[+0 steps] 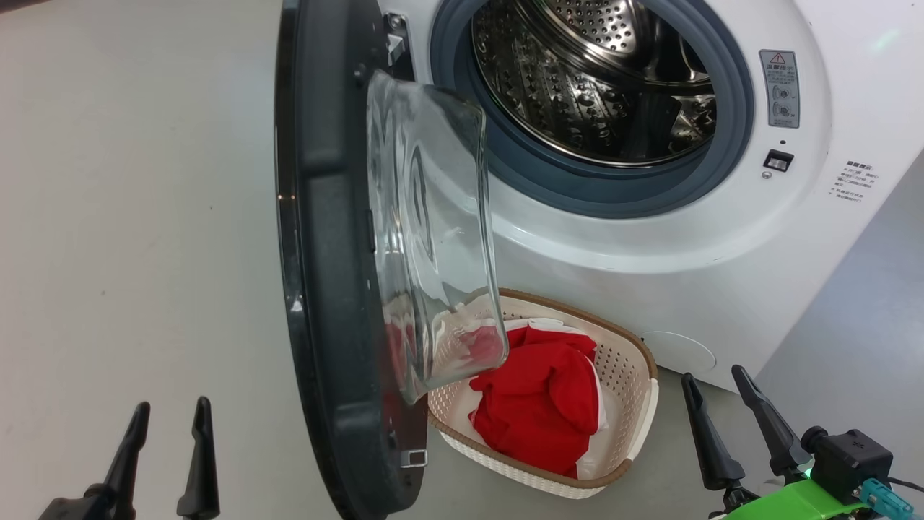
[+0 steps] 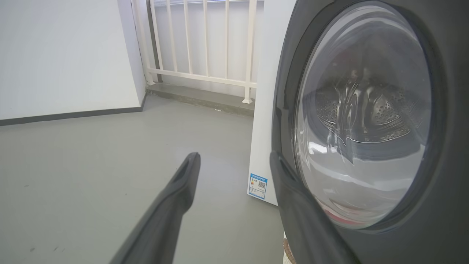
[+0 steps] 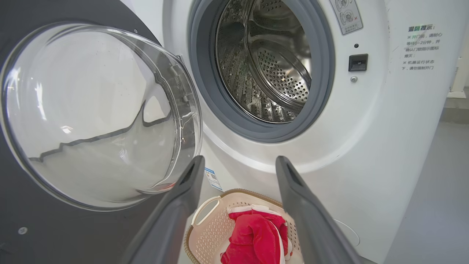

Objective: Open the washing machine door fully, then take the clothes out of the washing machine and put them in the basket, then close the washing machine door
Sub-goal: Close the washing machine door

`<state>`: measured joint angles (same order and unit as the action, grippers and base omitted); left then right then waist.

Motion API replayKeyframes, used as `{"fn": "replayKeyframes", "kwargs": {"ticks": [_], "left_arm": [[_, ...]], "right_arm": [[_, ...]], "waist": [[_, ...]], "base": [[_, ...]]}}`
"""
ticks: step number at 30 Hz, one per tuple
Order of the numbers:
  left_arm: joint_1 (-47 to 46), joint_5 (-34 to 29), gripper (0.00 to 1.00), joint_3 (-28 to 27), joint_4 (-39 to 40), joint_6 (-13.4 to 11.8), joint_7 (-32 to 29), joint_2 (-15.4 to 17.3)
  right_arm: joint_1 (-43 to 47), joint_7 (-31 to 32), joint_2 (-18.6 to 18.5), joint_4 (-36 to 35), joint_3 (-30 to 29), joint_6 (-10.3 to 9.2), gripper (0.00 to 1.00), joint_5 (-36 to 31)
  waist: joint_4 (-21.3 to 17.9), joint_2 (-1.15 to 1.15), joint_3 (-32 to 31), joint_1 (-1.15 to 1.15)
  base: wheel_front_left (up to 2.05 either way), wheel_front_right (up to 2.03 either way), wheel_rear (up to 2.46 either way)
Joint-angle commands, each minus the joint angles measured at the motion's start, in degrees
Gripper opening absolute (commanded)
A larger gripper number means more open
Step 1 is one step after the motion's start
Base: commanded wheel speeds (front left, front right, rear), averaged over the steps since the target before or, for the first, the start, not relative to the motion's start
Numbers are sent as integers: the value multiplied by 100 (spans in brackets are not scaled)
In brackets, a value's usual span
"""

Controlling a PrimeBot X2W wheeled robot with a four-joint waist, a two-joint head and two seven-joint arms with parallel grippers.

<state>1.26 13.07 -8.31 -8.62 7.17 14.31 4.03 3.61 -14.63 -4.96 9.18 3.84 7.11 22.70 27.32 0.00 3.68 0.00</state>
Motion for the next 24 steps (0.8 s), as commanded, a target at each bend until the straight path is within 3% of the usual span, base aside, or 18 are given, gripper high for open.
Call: {"fn": "replayKeyframes", "kwargs": {"ticks": [1,16,17,19,22,24], "left_arm": [[-69,-93,100,-220,150,32,69,39],[-114,149,100,-212,257,32,69,0],[-126,215,92,-206,266,32,69,11],[-159,373,48,-202,288,32,69,49],[-232,630,5,-182,327,32,69,169],[-291,887,0,-155,346,32,69,267]], "right_arm": [[-76,-37,-15,-137,82,37,100,-47],[-106,-37,-10,-132,70,37,100,-44],[-107,-37,-9,-133,71,37,100,-43],[-109,-37,-6,-132,77,37,100,-42],[-111,-37,-1,-125,93,37,100,-39],[-112,-37,2,-122,103,37,100,-35]], "waist": [[3,0,-1,0],[2,0,-6,0],[5,0,-10,0],[10,0,-17,0],[15,0,-40,0],[11,0,-53,0]], "base": [[0,0,0],[0,0,0],[0,0,0],[0,0,0],[0,0,0],[0,0,0]]}}
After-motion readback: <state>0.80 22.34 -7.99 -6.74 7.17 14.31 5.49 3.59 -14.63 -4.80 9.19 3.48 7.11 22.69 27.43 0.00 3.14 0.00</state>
